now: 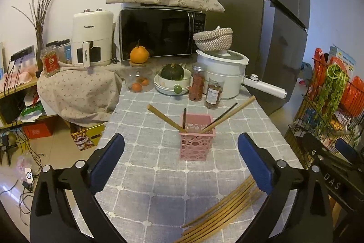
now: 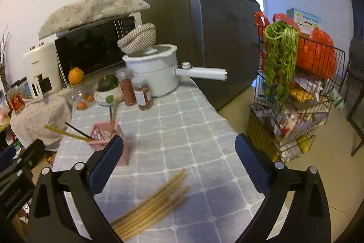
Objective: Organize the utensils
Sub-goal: 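Move the left tool back down to the chopstick pile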
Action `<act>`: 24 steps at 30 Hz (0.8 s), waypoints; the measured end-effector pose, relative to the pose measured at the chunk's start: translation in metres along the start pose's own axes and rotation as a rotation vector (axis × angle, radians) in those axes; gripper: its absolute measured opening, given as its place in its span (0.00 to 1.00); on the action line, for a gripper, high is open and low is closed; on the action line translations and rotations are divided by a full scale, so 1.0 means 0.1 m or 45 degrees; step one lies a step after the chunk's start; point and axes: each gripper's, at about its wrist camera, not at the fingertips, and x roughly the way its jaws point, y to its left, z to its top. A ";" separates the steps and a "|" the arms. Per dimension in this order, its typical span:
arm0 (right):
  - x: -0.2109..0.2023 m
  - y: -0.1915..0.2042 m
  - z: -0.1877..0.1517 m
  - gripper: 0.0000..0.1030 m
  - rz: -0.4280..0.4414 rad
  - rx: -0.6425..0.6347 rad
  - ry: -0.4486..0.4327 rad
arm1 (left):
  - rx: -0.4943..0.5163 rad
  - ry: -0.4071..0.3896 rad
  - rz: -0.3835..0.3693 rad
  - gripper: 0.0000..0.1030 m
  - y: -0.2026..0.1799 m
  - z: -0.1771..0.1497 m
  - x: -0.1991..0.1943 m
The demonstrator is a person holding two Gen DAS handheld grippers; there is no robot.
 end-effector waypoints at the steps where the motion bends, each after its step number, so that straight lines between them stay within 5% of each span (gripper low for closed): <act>1: 0.02 -0.02 -0.02 0.94 -0.002 0.002 0.011 | 0.011 0.011 -0.006 0.93 -0.02 -0.01 0.01; 9: 0.17 -0.40 -0.30 0.94 -0.024 0.119 0.175 | 0.084 0.125 -0.011 0.93 -0.16 -0.13 0.21; 24: 0.57 -1.35 -0.58 0.94 0.004 0.544 0.558 | 0.355 0.810 -0.265 0.93 -0.95 -0.63 1.39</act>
